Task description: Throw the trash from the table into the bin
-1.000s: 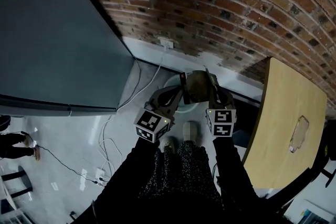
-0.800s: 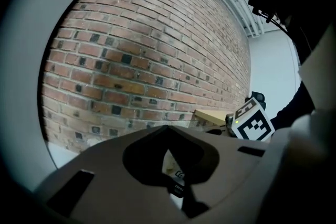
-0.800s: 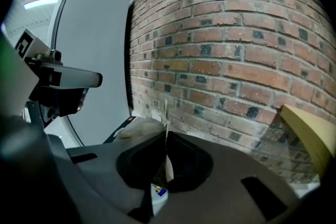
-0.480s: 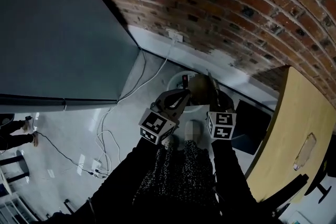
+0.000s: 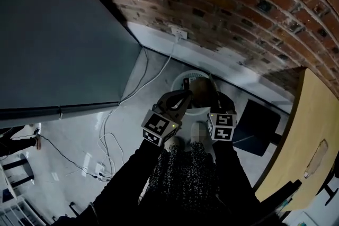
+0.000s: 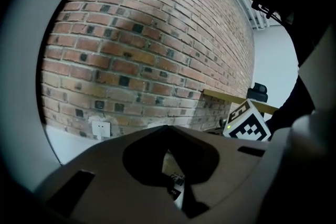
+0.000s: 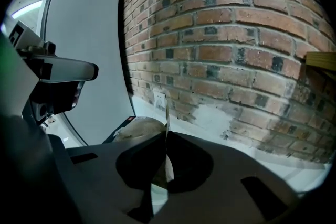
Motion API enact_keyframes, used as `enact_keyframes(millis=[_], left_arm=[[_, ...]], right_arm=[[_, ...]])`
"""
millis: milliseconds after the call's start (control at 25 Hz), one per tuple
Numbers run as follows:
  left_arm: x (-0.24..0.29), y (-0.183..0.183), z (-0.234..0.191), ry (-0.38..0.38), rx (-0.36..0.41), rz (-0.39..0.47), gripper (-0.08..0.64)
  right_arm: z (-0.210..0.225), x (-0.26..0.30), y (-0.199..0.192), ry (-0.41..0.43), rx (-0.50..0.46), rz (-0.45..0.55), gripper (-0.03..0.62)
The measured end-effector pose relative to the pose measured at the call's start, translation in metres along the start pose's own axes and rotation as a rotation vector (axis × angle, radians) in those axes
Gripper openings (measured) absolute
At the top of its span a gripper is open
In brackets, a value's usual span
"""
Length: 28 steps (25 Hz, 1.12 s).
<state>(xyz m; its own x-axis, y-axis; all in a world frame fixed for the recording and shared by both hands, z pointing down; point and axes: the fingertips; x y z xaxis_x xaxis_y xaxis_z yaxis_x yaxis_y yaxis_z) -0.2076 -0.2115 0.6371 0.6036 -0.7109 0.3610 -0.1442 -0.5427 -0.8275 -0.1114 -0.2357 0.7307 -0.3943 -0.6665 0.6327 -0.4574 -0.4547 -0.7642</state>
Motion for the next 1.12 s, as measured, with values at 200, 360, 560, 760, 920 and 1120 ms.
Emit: enact_keyframes(millis=[200,360,560,760,920,1120], left_arm=[[0.019,-0.026,-0.017,0.0,-0.022,-0.032,0.005],[0.03,-0.046,-0.027,-0.004,-0.038,-0.068,0.005],[0.037,-0.058,-0.028,-0.016,-0.048,-0.095,0.005],[0.045,-0.063,-0.029,-0.029,-0.05,-0.09,0.005],[0.046,-0.068,-0.032,-0.016,-0.065,-0.097,0.005],[0.047,-0.066,-0.034,-0.009,-0.079,-0.098,0.005]], right_arm=[[-0.005,0.02,-0.024,0.003,0.041,-0.039,0.011],[-0.008,0.035,-0.043,0.01,0.077,-0.072,0.011],[-0.014,0.048,-0.067,0.002,0.118,-0.12,0.011],[-0.019,0.056,-0.076,0.003,0.136,-0.145,0.011],[-0.021,0.062,-0.079,0.013,0.116,-0.165,0.012],[-0.02,0.067,-0.073,0.013,0.126,-0.141,0.012]])
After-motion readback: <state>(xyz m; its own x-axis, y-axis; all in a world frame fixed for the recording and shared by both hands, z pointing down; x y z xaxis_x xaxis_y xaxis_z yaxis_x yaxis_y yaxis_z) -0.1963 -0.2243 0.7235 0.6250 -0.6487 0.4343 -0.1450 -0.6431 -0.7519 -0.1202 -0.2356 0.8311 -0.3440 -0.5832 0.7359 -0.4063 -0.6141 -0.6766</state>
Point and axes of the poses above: the fingertips, and each gripper's own axes: x forward along the fingers, z to its right, y out of its top, and after that the axes turned 13 degrees about -x, right-handed
